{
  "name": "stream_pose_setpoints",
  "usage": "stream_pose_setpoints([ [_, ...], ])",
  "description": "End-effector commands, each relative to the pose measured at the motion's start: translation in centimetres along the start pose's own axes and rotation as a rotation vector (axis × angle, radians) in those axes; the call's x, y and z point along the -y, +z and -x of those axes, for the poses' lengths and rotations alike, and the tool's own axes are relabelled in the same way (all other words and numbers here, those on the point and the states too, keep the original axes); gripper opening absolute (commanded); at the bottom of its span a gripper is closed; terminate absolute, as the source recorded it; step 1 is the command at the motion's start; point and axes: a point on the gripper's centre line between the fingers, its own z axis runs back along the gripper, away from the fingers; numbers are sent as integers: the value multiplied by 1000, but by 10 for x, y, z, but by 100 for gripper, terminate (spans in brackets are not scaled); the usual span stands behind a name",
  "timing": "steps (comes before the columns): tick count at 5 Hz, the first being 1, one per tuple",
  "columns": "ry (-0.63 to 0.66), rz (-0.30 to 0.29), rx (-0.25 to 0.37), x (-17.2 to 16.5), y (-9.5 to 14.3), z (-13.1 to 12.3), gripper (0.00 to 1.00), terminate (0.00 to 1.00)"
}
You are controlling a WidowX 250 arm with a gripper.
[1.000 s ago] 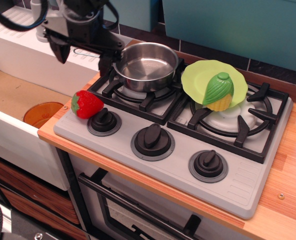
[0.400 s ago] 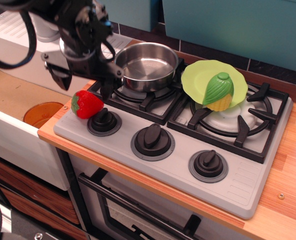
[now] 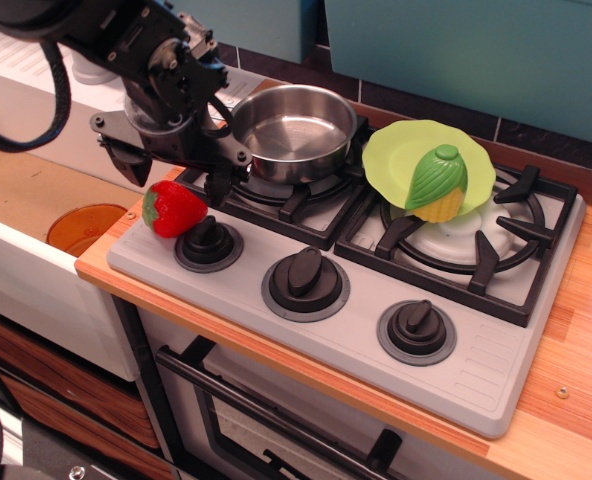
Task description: Put corncob on plate and strawberry in pot or pan on stove
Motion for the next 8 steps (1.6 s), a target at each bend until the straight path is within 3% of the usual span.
stream_pose_setpoints([
  [1,3,-18,51,-9,-2,-4,100,0],
  [4,61,4,31,2,-20,8,100,0],
  [5,52,17,5,5,-22,7,0,0],
  [6,40,9,-24,7,-12,1,0,0],
  [7,43,-29,-51,3,16,-15,0,0],
  [8,44,-108,-84,-1,56,-37,0,0],
])
